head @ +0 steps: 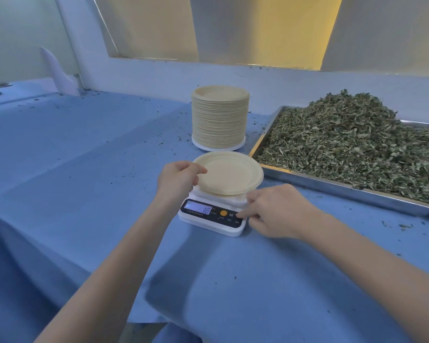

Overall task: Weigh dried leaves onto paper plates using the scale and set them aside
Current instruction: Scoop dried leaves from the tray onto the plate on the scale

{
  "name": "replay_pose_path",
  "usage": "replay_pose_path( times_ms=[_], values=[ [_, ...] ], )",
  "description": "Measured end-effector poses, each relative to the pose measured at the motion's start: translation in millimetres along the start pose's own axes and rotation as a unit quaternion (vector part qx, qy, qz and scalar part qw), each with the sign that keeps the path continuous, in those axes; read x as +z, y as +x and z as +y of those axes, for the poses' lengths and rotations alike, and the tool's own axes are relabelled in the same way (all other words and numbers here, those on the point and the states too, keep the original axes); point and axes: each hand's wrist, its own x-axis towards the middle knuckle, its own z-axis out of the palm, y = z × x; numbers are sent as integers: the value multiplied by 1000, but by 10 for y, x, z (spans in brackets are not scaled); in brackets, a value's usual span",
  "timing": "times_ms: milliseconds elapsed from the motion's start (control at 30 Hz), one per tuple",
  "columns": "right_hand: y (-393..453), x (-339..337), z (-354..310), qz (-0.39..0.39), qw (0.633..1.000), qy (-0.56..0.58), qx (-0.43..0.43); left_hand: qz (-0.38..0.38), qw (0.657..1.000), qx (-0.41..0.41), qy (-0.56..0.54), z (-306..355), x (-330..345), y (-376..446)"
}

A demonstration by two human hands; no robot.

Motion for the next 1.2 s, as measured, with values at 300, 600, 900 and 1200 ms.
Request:
replay_pose_path(
  times_ms=[300,600,900,1200],
  values=[
    [182,-23,30,80,985,129,76,-15,1000,12,0,43,-23,52],
    [259,-89,184,120,955,234,139,-61,996,58,33,284,355,181],
    [15,-365,1029,140,926,229,266,-120,986,99,56,790,1608,543],
    [-218,-99,1939,36,879,176,441,-131,956,-2,261,818,2705,785]
  ],
)
